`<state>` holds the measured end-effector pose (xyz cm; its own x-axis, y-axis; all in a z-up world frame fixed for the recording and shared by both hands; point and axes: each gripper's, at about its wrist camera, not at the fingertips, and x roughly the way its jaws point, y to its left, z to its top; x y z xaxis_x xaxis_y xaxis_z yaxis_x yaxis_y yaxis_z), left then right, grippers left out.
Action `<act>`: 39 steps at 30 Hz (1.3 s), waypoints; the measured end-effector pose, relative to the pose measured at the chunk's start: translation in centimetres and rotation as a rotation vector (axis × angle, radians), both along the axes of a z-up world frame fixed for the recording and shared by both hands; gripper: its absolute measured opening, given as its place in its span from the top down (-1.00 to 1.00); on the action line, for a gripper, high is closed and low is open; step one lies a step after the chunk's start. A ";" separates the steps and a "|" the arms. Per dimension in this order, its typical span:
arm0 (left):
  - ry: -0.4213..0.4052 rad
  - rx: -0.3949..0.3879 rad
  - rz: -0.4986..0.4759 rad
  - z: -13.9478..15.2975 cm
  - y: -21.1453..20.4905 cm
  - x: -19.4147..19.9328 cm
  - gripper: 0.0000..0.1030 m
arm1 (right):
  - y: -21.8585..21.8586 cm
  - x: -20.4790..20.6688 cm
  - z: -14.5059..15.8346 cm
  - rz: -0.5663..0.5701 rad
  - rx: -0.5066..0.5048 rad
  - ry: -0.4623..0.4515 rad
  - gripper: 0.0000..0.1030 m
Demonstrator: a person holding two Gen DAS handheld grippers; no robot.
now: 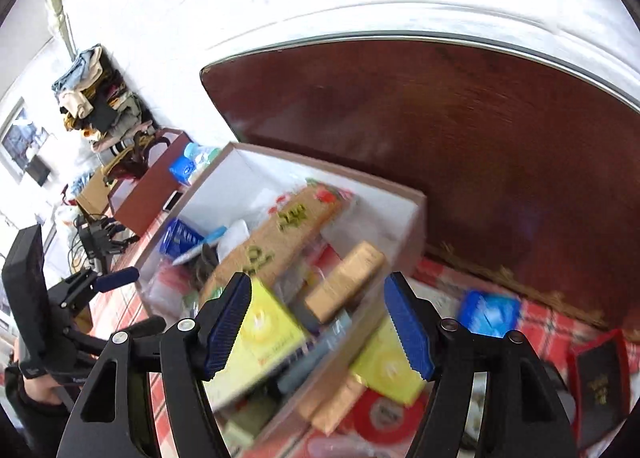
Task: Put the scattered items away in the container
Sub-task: 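Open the right gripper to drop the gold box inside, then move the right gripper back to the black-capped white marker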
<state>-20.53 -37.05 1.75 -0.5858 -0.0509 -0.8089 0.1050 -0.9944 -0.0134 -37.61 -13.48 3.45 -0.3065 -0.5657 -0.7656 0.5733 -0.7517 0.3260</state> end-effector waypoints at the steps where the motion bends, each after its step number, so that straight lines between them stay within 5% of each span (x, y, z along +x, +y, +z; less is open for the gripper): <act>1: 0.011 0.006 -0.019 0.2 1.0 0.4 -0.61 | 1.0 0.4 0.1 -0.007 -0.008 -0.010 -0.37; 13: -0.035 0.068 -0.327 -1.3 16.0 3.0 -0.51 | 11.8 5.9 -1.7 -0.050 -0.005 -0.151 -0.37; 17: -0.074 0.094 -0.373 -3.0 19.4 4.0 -0.29 | 13.8 7.8 -4.0 -0.045 -0.002 -0.235 -0.37; 22: -0.137 0.091 -0.397 -6.3 23.0 4.2 -0.24 | 14.8 9.2 -8.5 -0.076 -0.024 -0.392 -0.37; 29: -0.221 0.071 -0.401 -9.8 24.7 3.8 -0.13 | 13.8 10.1 -13.5 -0.109 0.009 -0.503 -0.37; 39: -0.232 0.105 -0.378 -12.0 24.7 2.1 -0.05 | 13.8 8.8 -15.5 -0.169 -0.019 -0.550 -0.36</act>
